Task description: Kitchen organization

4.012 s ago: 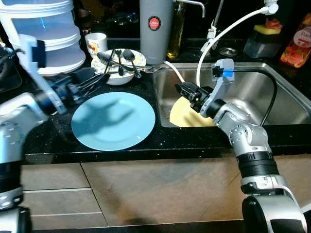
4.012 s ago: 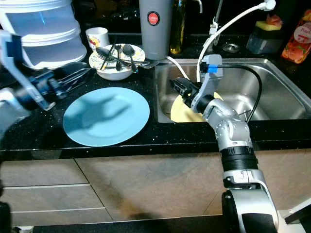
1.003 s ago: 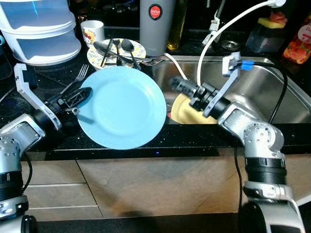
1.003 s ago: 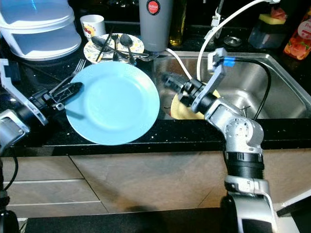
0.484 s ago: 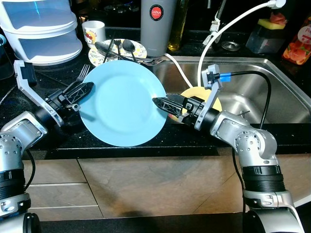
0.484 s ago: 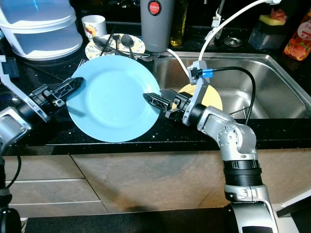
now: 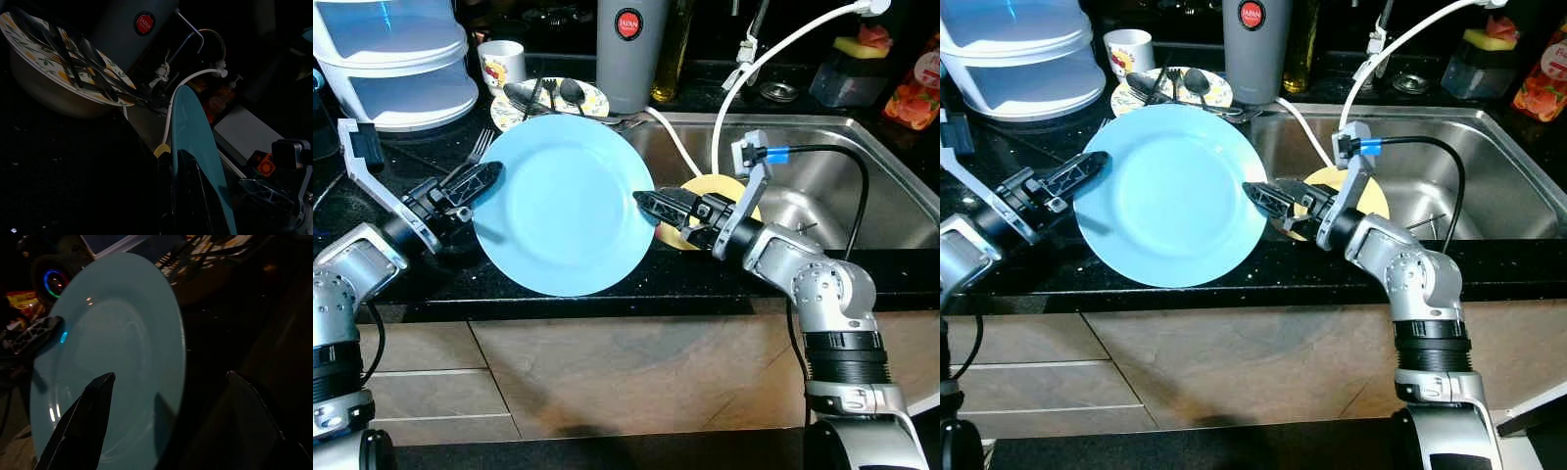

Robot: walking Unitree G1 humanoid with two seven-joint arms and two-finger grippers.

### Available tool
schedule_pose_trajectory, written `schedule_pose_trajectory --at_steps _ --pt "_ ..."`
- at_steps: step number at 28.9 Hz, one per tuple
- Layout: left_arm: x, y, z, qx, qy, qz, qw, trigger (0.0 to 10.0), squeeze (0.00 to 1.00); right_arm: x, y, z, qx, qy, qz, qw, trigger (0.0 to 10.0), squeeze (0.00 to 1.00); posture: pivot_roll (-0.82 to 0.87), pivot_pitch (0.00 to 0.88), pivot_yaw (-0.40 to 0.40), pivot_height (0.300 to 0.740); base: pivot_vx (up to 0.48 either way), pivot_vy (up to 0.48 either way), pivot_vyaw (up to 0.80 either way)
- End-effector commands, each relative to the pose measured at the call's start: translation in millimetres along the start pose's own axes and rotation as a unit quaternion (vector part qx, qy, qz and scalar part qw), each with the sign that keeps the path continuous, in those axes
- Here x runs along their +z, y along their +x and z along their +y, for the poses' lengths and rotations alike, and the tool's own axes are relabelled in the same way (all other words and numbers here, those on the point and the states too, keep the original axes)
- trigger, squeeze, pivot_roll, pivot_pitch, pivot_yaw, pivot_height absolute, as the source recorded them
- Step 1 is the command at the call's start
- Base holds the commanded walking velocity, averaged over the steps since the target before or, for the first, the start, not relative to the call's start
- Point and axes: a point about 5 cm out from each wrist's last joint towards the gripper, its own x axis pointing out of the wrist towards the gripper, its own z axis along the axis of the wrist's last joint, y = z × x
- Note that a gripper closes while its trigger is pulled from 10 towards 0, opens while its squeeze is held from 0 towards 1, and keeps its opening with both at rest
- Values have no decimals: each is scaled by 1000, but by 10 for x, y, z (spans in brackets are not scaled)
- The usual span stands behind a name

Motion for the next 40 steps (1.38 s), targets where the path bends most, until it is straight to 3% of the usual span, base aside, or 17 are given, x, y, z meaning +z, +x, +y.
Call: schedule_pose_trajectory --at_steps 1,2,3,4,5,6,7,10,11,14,15,16,25,33,34,35,40 --pt "-12 -8 -34 -10 -6 -4 1000 0 0 4 3 53 17 1 1 1000 10000 0 6 156 -17 740 0 0 0" --pt "-32 13 -40 -12 -9 -3 1000 0 0 -10 12 88 31 8 2 999 10000 0 6 156 -17 740 0 0 0" --pt "-58 41 -34 -11 -11 0 1000 0 0 -24 25 138 50 18 2 999 8275 0 8 160 -16 740 0 0 0" --pt "-75 59 -29 -10 -12 2 1000 0 0 -31 34 171 63 24 2 998 8275 0 8 160 -16 740 0 0 0" --pt "-89 74 -22 -8 -15 3 1000 0 0 -40 36 206 79 31 3 996 6627 0 8 160 -16 740 0 0 0" --pt "-97 87 -19 -9 -17 3 1000 0 0 -47 34 234 92 35 5 995 6471 0 9 164 -15 740 0 0 0" --pt "-109 107 -23 -12 -21 2 1000 0 0 -57 28 266 104 37 7 994 5569 0 9 164 -15 740 0 0 0" --pt "-125 142 -33 -19 -26 -1 999 0 0 -77 20 317 122 40 11 992 4706 0 8 167 -15 740 0 0 0" --pt "-124 163 -32 -21 -30 -6 999 0 0 -84 13 336 129 43 12 991 3725 0 8 167 -15 740 0 0 0" --pt "-126 181 -29 -21 -31 -8 999 0 0 -86 10 343 132 45 12 990 3451 0 8 167 -15 740 0 0 0" --pt "-132 200 -26 -21 -32 -8 999 0 0 -86 7 347 134 47 11 990 980 0 8 167 -15 740 0 0 0" --pt "-137 220 -25 -21 -32 -8 999 0 0 -82 6 345 134 49 10 990 0 0 5 173 -10 740 0 0 0" --pt "-139 242 -10 -18 -27 -1 999 0 0 -36 -9 312 123 62 -5 990 0 0 7 173 -7 740 0 0 0" --pt "-149 242 22 -4 6 6 1000 0 0 -6 -8 283 113 68 -18 991 0 0 8 172 -7 740 0 0 0" --pt "-137 250 41 9 21 2 1000 7569 302 5 -8 266 105 67 -22 992 0 0 8 172 -7 740 0 0 0" --pt "-103 262 76 31 31 -9 999 10000 1000 25 -11 234 92 67 -30 993 0 0 8 172 -7 740 0 0 0" --pt "107 262 177 99 88 -66 989 10000 1000 121 -47 89 45 63 -54 996 0 0 7 172 -4 740 0 0 0"
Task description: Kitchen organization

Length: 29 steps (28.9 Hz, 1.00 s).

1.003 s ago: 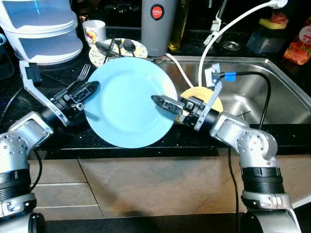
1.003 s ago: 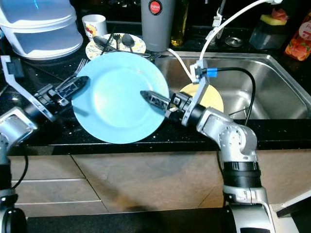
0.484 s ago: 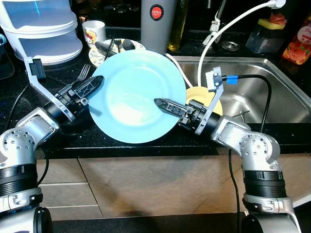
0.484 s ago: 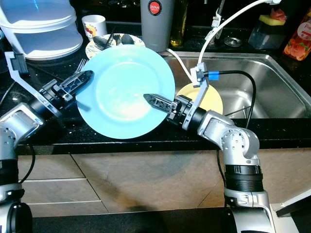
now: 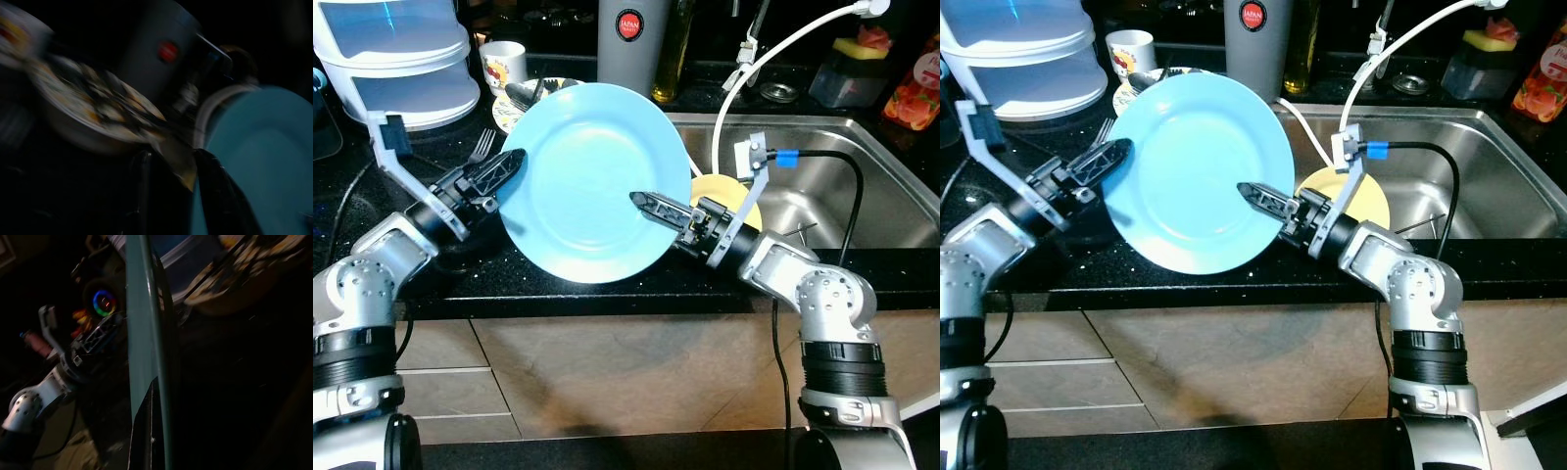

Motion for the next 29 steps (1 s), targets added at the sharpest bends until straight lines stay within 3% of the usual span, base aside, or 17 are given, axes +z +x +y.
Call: schedule_pose_trajectory --at_steps 1,2,3,10,13,16,17,18,20,22,23,25,29 --pt "103 -21 81 35 22 -27 999 10000 1000 113 -50 -54 -16 -5 -27 999 0 0 7 172 -4 740 0 0 0" --pt "166 -21 94 41 23 -46 998 10000 86 157 -73 -83 -24 -6 -36 999 0 0 7 172 -4 740 0 0 0" --pt "216 -21 93 40 19 -62 997 10000 0 203 -96 -110 -32 -6 -45 998 0 0 7 172 -4 740 0 0 0" --pt "280 28 -48 -12 13 -93 996 10000 0 435 -213 -251 -82 -18 -98 992 0 0 7 173 -1 740 0 0 0" --pt "156 87 -175 -56 52 -44 996 10000 0 606 -289 -351 -133 -44 -142 980 0 0 7 173 -1 740 0 0 0" --pt "-87 158 -295 -89 145 45 984 10000 0 791 -370 -451 -198 -81 -186 959 0 0 4 172 2 740 0 0 0" --pt "-184 205 -325 -92 184 76 976 10000 0 821 -392 -498 -238 -118 -184 946 0 0 4 172 2 740 0 0 0" --pt "-184 205 -325 -92 184 76 976 10000 0 821 -392 -498 -238 -118 -184 946 0 0 4 172 2 740 0 0 0" --pt "-327 290 -373 -95 230 111 962 10000 0 821 -404 -567 -294 -179 -174 923 0 0 4 170 3 740 0 0 0" --pt "-327 290 -373 -95 230 111 962 10000 0 821 -404 -567 -294 -179 -174 923 0 0 4 170 3 740 0 0 0" --pt "-435 383 -419 -93 255 124 955 10000 0 756 -396 -626 -332 -229 -153 902 0 0 7 167 2 740 0 0 0" --pt "-508 431 -457 -100 268 134 949 10000 0 684 -379 -666 -349 -260 -127 891 0 0 7 167 2 740 0 0 0" --pt "-565 477 -521 -118 265 134 948 10000 0 560 -349 -721 -361 -284 -99 883 0 0 6 161 4 740 0 0 0"
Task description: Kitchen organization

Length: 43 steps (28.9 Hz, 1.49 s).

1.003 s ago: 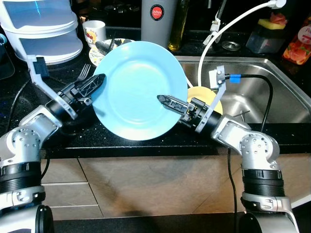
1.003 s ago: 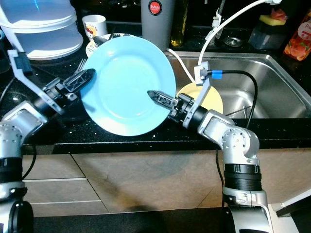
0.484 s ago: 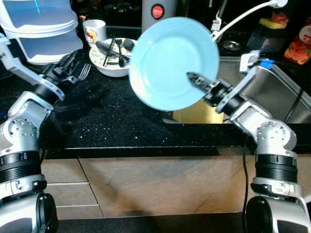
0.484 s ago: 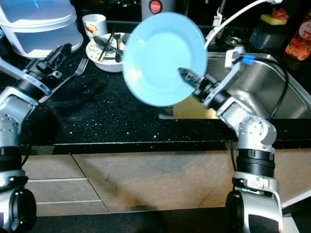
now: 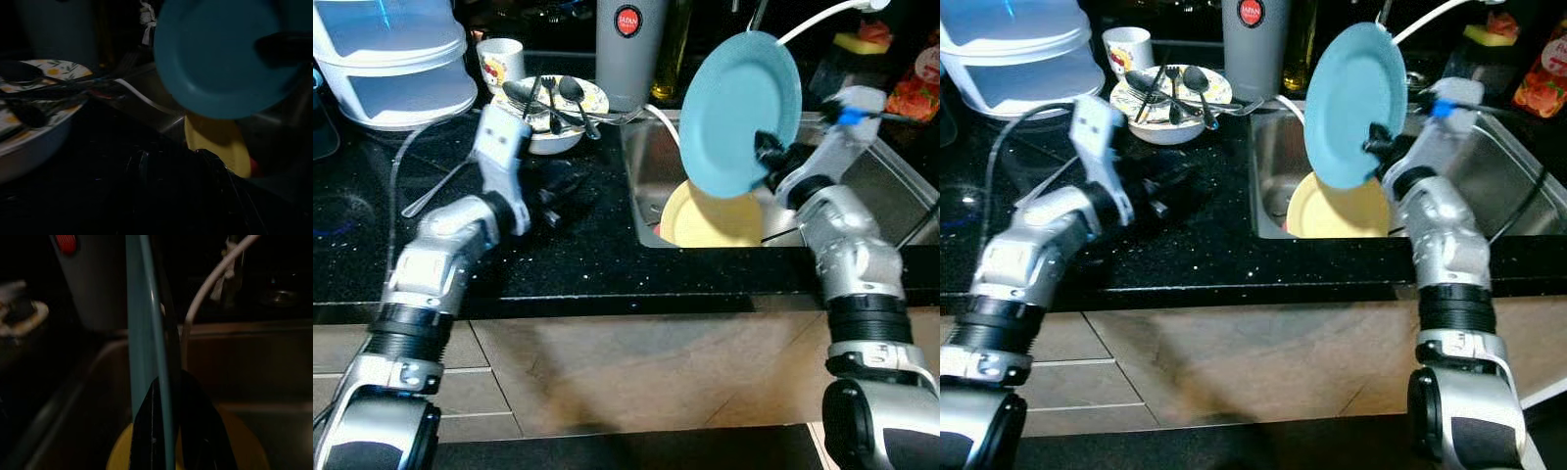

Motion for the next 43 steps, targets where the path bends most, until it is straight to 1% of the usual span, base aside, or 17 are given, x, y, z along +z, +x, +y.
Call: schedule_pose_trajectory --at_steps 1,6,8,9,10,11,12,13,14,24,28,31,37,38,41,42,43 --pt "29 56 -55 -15 7 -8 1000 10000 0 -79 -21 -17 -8 -23 5 1000 0 0 7 158 4 740 0 0 0" --pt "61 100 -114 -30 6 -18 999 10000 0 -173 -29 -31 -13 -46 14 999 0 0 8 153 3 740 0 0 0" --pt "50 119 -130 -37 9 -19 999 10000 0 -226 -31 -48 -16 -83 23 996 0 0 7 151 2 740 0 0 0" --pt "50 119 -130 -37 9 -19 999 10000 0 -226 -31 -48 -16 -83 23 996 0 0 7 151 2 740 0 0 0" --pt "46 123 -133 -39 10 -19 999 10000 0 -240 -33 -51 -15 -96 25 995 0 0 6 149 2 740 0 0 0" --pt "40 130 -144 -44 8 -19 999 10000 0 -269 -37 -54 -13 -111 35 993 3176 0 5 148 2 740 0 0 0" --pt "36 136 -155 -49 6 -18 999 10000 0 -292 -40 -55 -12 -120 43 992 5843 0 5 148 2 740 0 0 0" --pt "36 136 -155 -49 6 -18 999 10000 0 -292 -40 -55 -12 -120 43 992 5843 0 5 148 2 740 0 0 0" --pt "35 152 -210 -72 -1 -20 997 10000 0 -381 -51 -51 1 -147 75 986 10000 0 4 142 2 740 0 0 0" --pt "47 169 -271 -96 -9 -26 995 10000 0 -465 -54 -36 9 -153 93 984 10000 0 5 139 3 740 0 0 0" --pt "63 172 -318 -127 -21 -35 991 10000 0 -477 -50 -40 8 -156 96 983 10000 0 5 139 3 740 0 0 0" --pt "58 145 -386 -169 -21 -24 985 10000 0 -483 -45 -44 7 -155 98 983 10000 0 5 142 4 740 0 0 0" --pt "35 136 -380 -158 -14 -15 987 10000 0 -488 -40 -33 13 -149 101 984 10000 0 5 144 4 740 0 0 0" --pt "31 135 -377 -156 -13 -15 987 10000 0 -490 -39 -29 15 -148 101 984 10000 1000 5 144 4 740 0 0 0" --pt "27 131 -369 -152 -12 -14 988 10000 0 -487 -37 -32 9 -154 99 983 10000 1000 5 144 4 740 0 0 0" --pt "26 128 -364 -149 -12 -14 989 10000 0 -484 -36 -37 6 -155 97 983 10000 0 4 146 4 740 0 0 0" --pt "26 126 -356 -144 -11 -14 989 10000 0 -480 -35 -43 3 -155 96 983 10000 0 4 146 4 740 0 0 0"
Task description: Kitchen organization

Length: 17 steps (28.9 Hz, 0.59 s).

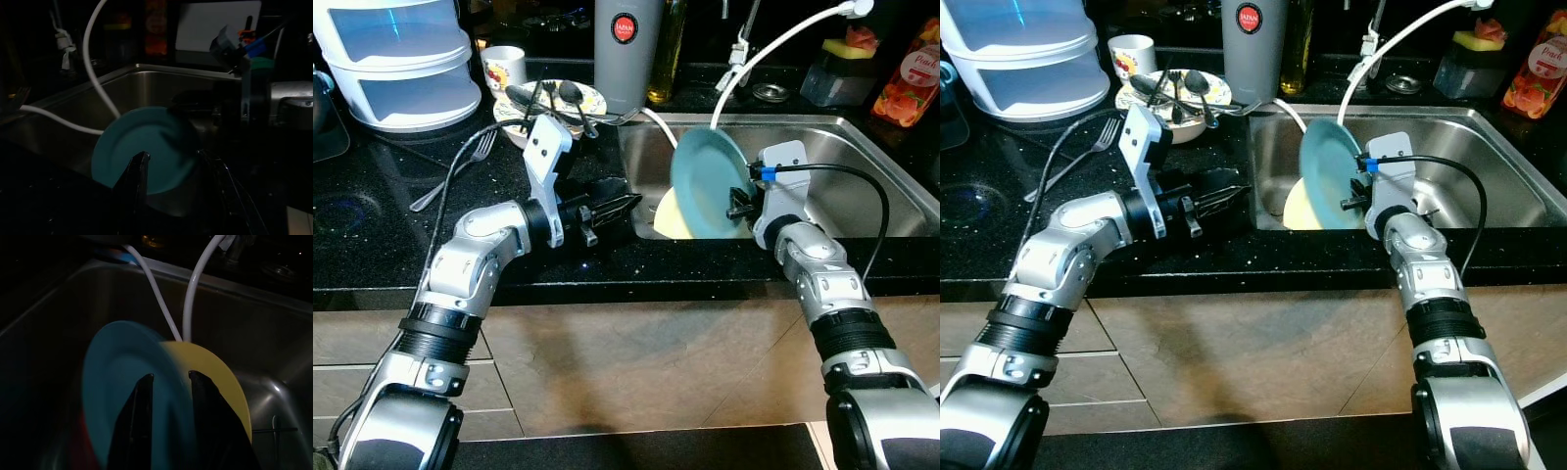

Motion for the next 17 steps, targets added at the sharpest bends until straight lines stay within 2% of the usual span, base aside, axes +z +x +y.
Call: schedule_pose_trajectory --at_steps 1,8,9,10,11,12,13,14,16,17 --pt "-35 -22 -14 5 0 11 1000 10000 0 -1 13 -10 -6 -3 1 1000 10000 0 4 146 4 740 0 0 0" --pt "-6 -45 75 48 8 0 999 10000 0 85 11 -54 -26 4 -31 999 10000 0 3 149 2 740 0 0 0" --pt "14 -53 113 68 14 -7 998 10000 0 143 8 -79 -38 12 -53 998 10000 0 3 149 2 740 0 0 0" --pt "14 -53 113 68 14 -7 998 10000 0 143 8 -79 -38 12 -53 998 10000 0 3 149 2 740 0 0 0" --pt "41 -60 147 86 21 -18 996 10000 0 215 0 -112 -53 23 -80 995 10000 0 5 151 1 740 0 0 0" --pt "41 -60 147 86 21 -18 996 10000 0 215 0 -112 -53 23 -80 995 10000 0 5 151 1 740 0 0 0" --pt "85 -80 195 112 29 -32 993 10000 0 340 -25 -174 -77 50 -127 988 10000 0 7 148 4 740 0 0 0" --pt "85 -80 195 112 29 -32 993 10000 0 340 -25 -174 -77 50 -127 988 10000 0 7 148 4 740 0 0 0" --pt "218 -160 297 168 42 -67 983 10000 0 567 -123 -299 -113 112 -216 963 10000 0 8 143 11 740 0 0 0" --pt "259 -192 325 186 45 -78 979 10000 0 617 -158 -330 -121 127 -238 955 10000 0 9 142 12 740 0 0 0"
